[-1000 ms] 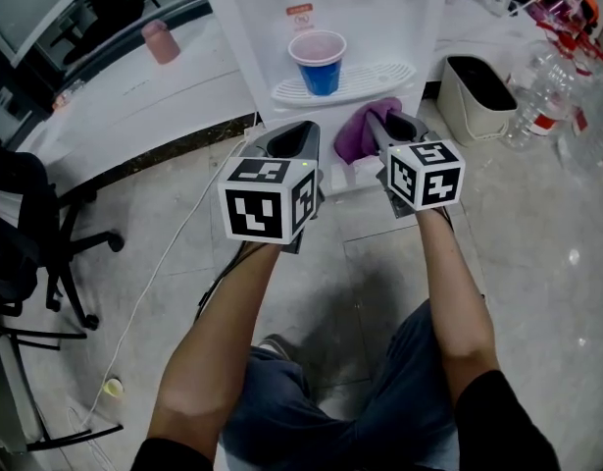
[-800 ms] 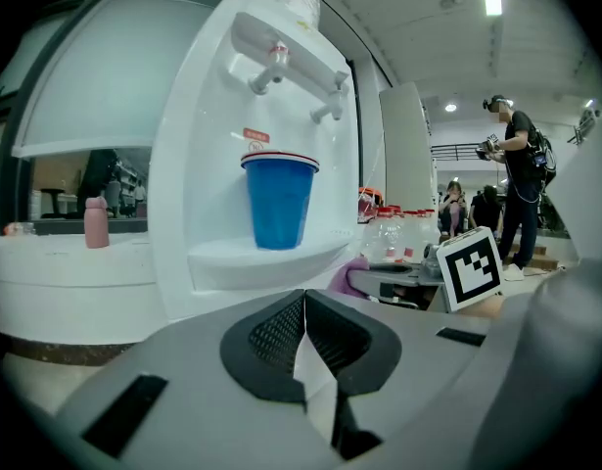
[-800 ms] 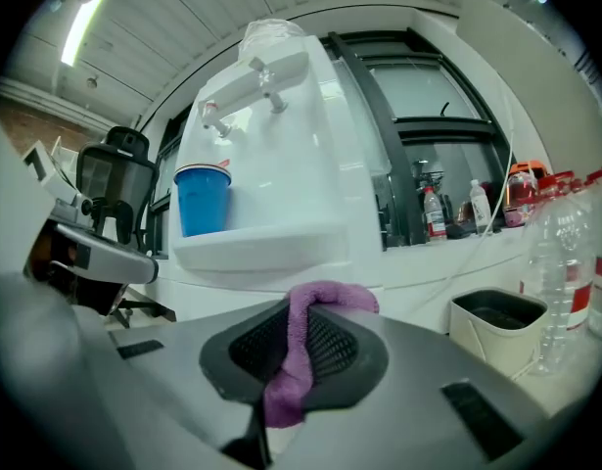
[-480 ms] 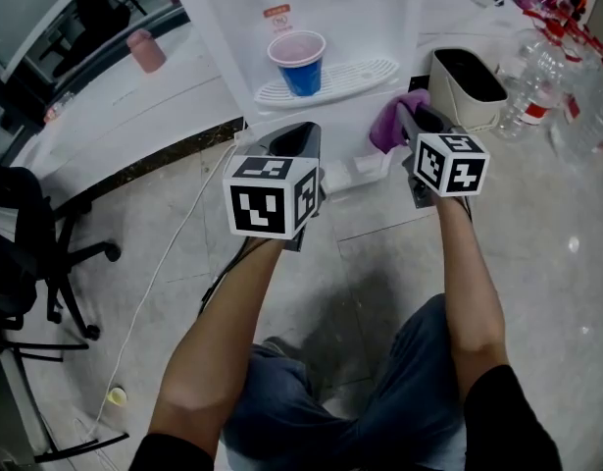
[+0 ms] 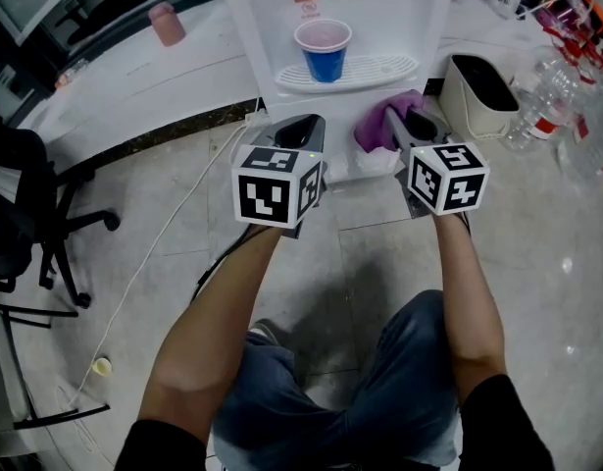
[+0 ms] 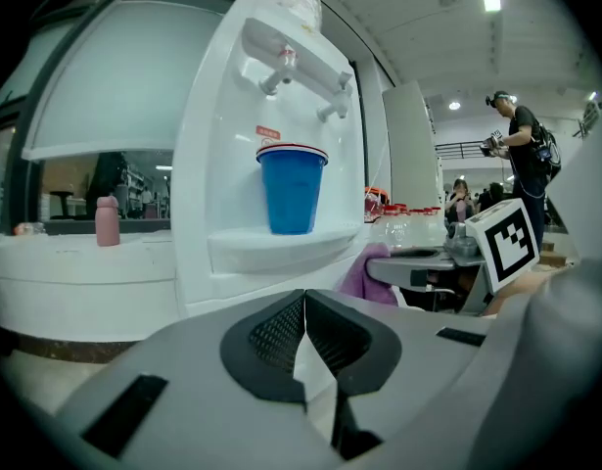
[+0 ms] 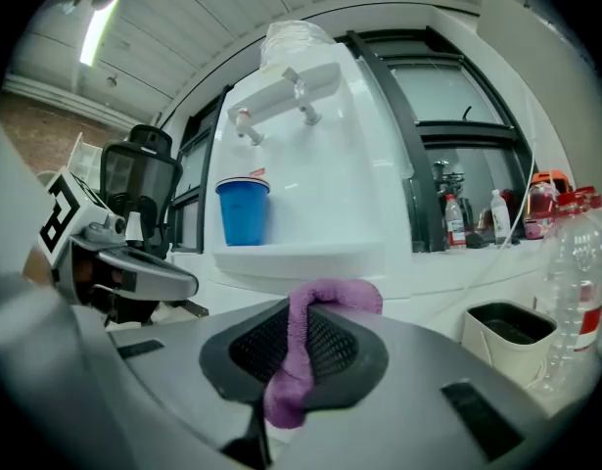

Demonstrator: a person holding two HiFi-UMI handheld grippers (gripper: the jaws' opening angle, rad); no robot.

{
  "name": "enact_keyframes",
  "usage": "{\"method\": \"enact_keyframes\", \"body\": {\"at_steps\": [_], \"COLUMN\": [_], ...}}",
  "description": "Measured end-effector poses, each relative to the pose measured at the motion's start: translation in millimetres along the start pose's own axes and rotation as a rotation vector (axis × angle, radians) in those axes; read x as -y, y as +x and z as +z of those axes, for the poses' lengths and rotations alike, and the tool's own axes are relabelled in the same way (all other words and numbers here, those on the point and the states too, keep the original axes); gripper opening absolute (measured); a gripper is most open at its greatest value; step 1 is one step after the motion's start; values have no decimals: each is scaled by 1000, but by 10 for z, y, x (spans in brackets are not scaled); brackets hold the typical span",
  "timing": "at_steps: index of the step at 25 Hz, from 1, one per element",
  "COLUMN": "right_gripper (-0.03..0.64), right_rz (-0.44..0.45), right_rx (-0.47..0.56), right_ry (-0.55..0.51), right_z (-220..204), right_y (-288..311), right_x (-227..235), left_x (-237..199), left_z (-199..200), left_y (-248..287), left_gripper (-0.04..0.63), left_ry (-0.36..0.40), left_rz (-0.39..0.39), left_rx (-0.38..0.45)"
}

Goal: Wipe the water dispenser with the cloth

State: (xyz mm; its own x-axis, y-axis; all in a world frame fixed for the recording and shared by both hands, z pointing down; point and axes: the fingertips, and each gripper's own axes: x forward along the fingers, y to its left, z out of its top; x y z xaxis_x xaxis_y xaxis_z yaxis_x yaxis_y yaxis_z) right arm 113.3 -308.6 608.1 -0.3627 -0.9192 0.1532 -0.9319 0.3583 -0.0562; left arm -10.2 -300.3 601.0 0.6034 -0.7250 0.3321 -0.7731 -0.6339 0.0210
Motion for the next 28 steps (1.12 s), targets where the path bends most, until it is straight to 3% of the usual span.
{"method": "enact_keyframes", "body": {"at_steps": [2, 8, 14, 22, 28], "right_gripper": [32, 32, 32, 32, 32], "right_rz": [40, 155, 234, 241, 224], "right_rx": [2, -11, -59, -138, -189], "right_ry": [7, 28, 48, 91, 94], "right_z": [1, -162, -567, -1266, -1656], "right_y": [43, 256, 523, 860, 1100], "right_x": [-167, -699, -1165, -1545, -1693], "left_x": [-64, -323, -470, -539, -685], "left_z": [-48, -202, -432, -498, -573], "left_y": [-67, -282, -452, -488, -416], "left_gripper": [26, 26, 26, 26, 26], "left_ry": [17, -32, -30, 29, 15], "left_rz": [17, 81, 105, 78, 54], "left_rx": [-2, -11, -57, -78, -80]}}
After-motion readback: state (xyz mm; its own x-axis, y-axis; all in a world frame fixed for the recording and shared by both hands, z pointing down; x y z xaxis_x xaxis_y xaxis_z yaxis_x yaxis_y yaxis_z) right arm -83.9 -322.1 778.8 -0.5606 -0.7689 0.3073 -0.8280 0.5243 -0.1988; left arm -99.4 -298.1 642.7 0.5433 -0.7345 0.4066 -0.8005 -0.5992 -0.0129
